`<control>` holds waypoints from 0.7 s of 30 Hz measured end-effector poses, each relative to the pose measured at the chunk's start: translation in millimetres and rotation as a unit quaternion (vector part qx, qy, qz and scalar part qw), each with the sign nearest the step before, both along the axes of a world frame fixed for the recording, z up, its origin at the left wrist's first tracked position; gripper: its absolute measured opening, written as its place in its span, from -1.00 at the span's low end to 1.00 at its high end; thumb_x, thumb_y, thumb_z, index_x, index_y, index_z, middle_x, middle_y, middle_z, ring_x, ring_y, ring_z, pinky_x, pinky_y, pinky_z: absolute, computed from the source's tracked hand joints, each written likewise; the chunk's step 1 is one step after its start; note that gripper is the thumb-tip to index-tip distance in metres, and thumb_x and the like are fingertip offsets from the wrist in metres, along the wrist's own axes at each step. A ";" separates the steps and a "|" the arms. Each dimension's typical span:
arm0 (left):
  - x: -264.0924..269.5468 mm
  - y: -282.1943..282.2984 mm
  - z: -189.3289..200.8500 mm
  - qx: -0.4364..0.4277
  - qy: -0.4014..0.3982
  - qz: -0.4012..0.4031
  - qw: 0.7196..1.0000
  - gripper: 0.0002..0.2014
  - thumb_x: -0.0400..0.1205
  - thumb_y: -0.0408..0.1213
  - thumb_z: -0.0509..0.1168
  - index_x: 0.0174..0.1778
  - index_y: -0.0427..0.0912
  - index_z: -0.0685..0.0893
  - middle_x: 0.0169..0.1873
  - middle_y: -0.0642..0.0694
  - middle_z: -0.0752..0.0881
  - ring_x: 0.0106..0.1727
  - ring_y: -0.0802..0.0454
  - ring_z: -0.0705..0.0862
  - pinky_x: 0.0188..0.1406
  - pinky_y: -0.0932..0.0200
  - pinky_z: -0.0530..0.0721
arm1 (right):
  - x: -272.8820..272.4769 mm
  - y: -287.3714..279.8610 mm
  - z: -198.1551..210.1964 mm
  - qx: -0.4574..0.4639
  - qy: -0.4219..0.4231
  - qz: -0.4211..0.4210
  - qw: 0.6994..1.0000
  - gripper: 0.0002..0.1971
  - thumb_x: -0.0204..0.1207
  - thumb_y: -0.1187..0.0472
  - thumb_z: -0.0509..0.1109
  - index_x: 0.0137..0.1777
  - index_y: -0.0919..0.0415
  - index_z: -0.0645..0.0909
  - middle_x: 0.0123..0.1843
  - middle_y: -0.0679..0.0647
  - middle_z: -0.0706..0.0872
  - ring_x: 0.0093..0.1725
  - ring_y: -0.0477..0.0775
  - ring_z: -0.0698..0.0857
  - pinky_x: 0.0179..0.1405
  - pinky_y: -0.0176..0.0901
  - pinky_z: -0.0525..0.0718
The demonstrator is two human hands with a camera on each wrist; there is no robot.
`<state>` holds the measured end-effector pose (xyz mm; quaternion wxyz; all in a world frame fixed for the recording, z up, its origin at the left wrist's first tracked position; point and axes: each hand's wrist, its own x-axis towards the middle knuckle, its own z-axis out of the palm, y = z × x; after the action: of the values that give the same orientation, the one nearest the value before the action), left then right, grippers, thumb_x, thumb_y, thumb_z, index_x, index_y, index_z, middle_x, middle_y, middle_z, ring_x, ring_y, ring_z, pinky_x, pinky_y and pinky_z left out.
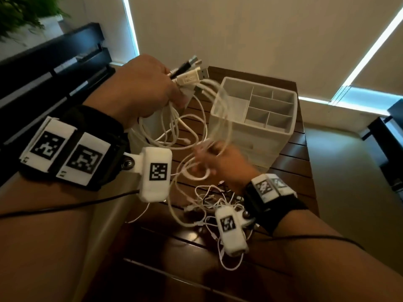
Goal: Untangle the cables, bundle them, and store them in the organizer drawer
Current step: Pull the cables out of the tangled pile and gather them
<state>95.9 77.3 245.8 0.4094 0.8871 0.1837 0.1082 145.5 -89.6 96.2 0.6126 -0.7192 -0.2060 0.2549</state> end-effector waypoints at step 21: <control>-13.1 29.7 3.9 -0.089 -0.035 0.033 0.995 -0.93 0.49 -0.33 0.45 -0.27 -0.21 0.71 -0.63 0.00 0.49 -0.71 0.18 0.32 -0.77 0.31 0.28 | -35.2 -25.8 -93.1 -0.403 -0.325 0.014 0.855 -0.62 0.41 -0.06 0.40 0.20 0.01 0.52 0.21 -0.01 0.51 0.25 0.12 0.51 0.28 0.07 0.50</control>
<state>82.8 107.1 249.8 0.4892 0.8363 0.2070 0.1358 110.3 -115.4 3.1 0.1638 -0.9420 -0.2830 0.0757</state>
